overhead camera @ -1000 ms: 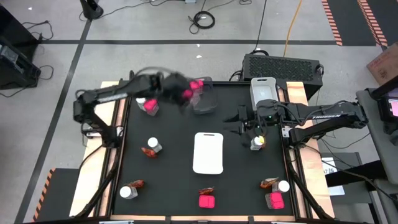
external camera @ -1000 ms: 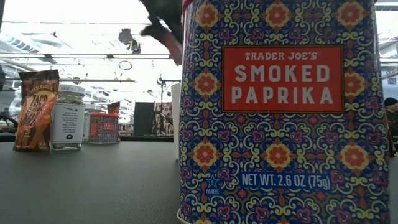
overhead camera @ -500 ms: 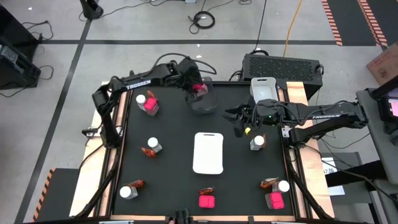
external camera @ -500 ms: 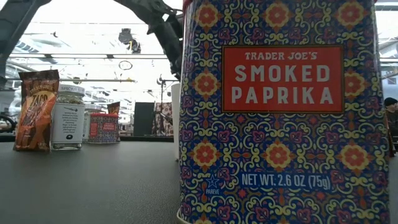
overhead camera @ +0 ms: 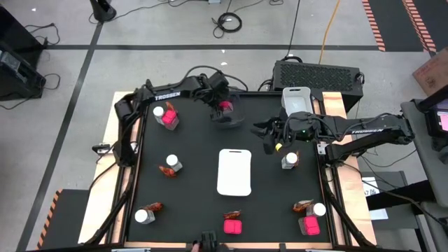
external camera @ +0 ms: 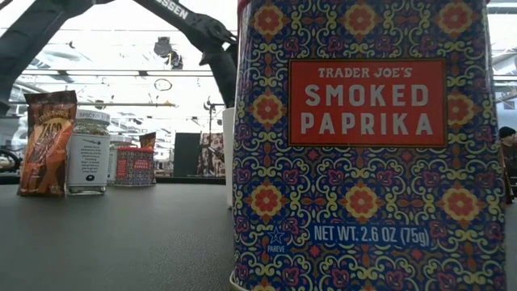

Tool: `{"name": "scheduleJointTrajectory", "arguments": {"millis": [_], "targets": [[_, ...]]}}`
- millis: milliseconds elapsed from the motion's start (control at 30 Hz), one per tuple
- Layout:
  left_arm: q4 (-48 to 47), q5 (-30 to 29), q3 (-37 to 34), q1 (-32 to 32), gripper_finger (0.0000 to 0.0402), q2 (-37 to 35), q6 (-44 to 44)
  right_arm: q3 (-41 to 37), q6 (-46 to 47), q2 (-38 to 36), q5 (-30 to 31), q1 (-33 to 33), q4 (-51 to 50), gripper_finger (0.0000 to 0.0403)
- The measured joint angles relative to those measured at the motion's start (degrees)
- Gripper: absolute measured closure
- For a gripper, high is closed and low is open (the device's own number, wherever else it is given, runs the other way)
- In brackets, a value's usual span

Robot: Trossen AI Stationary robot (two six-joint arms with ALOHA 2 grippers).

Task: Sort spices by type
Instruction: Put the red seasoning can into the black bin

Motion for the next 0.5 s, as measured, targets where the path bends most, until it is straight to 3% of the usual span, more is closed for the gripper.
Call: {"name": "scheduleJointTrajectory", "arguments": {"millis": [200, 500], "targets": [[1.11, -3.9, 0.0, 0.35, 0.0185, 1.06, 0.05, 0.0, 0.0, 0.0, -0.15, 0.22, 0.0, 0.0257], [1.12, -4.58, -0.07, 1.59, 0.0185, 2.99, -0.11, 0.0, 0.0, 0.0, -0.48, 0.22, -0.04, 0.0257]]}}
